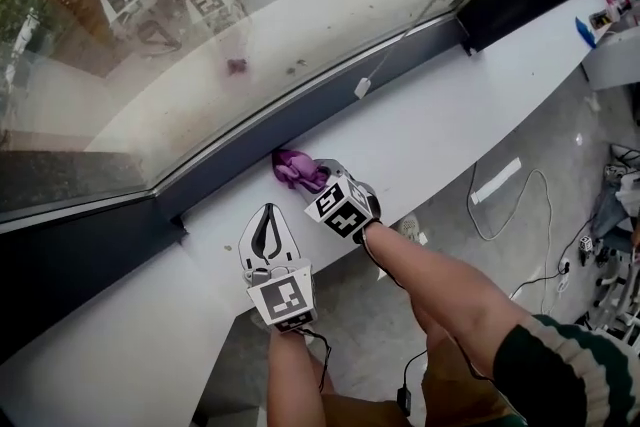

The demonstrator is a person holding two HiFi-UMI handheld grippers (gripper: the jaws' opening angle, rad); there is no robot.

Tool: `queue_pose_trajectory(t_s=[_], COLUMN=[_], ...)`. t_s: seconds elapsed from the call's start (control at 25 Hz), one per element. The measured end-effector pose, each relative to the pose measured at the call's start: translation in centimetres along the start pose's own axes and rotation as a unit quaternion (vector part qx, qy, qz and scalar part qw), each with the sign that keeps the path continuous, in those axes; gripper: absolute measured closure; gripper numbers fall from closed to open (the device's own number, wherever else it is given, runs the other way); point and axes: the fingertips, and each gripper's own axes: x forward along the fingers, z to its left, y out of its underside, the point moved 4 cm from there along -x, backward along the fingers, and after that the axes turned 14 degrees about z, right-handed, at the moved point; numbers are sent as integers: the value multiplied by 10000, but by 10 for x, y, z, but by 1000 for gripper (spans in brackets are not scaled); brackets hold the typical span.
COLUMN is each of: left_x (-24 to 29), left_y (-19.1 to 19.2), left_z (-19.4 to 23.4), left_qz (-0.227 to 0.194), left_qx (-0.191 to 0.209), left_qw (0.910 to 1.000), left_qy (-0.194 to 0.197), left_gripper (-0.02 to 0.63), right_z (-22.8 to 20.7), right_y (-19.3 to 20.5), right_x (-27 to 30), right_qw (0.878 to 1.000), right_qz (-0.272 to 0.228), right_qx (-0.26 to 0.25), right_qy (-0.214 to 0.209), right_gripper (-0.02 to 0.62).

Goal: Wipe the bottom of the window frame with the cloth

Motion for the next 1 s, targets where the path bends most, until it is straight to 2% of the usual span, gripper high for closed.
queue_pose_trajectory(t_s=[0.12,0.32,0.52,1.0], left_x=[-2,30,41,82], left_y=[-5,-24,-40,-57], left_z=[-17,-59,-92,-171], left_qz=[-60,-29,9,64], left_qx=[-33,117,181,355], left_qw=[9999,9996,9989,9965], left_qy=[94,273,434,750], left_gripper=[600,600,600,600], right_z=[-12,-65,-99,-180], right_y=[9,29,48,85], right_x=[-16,-27,-42,-73], right_qw=[10000,9996,9990,9975], right_qz=[-29,-57,-98,-146], right_qx=[23,185,310,446], right_qy=[84,204,323,530], right_gripper=[465,465,465,465])
